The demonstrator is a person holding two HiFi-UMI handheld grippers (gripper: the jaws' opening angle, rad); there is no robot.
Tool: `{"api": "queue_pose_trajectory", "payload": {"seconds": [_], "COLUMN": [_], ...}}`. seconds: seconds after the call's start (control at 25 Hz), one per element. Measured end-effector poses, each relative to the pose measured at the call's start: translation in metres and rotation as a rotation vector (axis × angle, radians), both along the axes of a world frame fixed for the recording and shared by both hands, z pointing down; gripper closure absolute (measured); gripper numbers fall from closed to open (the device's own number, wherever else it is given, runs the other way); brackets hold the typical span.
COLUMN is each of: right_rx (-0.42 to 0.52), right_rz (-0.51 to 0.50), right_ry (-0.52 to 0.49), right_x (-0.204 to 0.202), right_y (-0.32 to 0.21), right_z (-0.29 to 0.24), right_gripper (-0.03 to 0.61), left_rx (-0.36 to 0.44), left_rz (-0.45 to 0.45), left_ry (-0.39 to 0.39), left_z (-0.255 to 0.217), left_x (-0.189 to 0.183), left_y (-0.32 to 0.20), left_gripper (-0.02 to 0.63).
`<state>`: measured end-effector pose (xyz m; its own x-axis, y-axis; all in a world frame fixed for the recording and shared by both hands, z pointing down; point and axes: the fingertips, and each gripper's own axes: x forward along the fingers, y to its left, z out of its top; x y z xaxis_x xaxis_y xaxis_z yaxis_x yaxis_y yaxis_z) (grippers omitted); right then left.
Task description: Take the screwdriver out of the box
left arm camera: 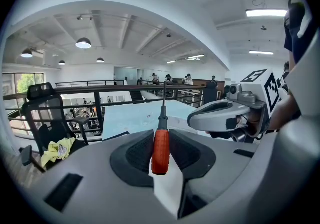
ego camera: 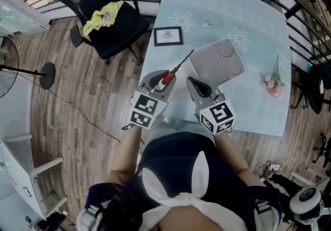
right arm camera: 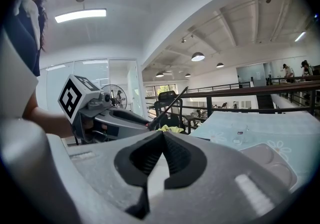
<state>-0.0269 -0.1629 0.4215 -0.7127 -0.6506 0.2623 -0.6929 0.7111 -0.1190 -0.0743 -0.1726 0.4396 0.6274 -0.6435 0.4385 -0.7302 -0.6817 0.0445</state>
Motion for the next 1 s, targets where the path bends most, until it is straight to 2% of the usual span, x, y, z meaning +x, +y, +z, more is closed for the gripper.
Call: {"api": "queue_pose_trajectory", "payload": {"seconds": [1.0], "right_rx": [-0.004], "right_rz": [-0.028], "right_ry": [0.04], "right_x": [-0.014], "right_y": [0.001], "right_z": [0.004], "right_gripper": [0.581], "left_rx": [-0.008], "left_rz": [0.002], "left_ry": [0.011], "left_z": [0.003], "left_x": [-0.003], "left_y": [0.002], "left_gripper": [0.506]}}
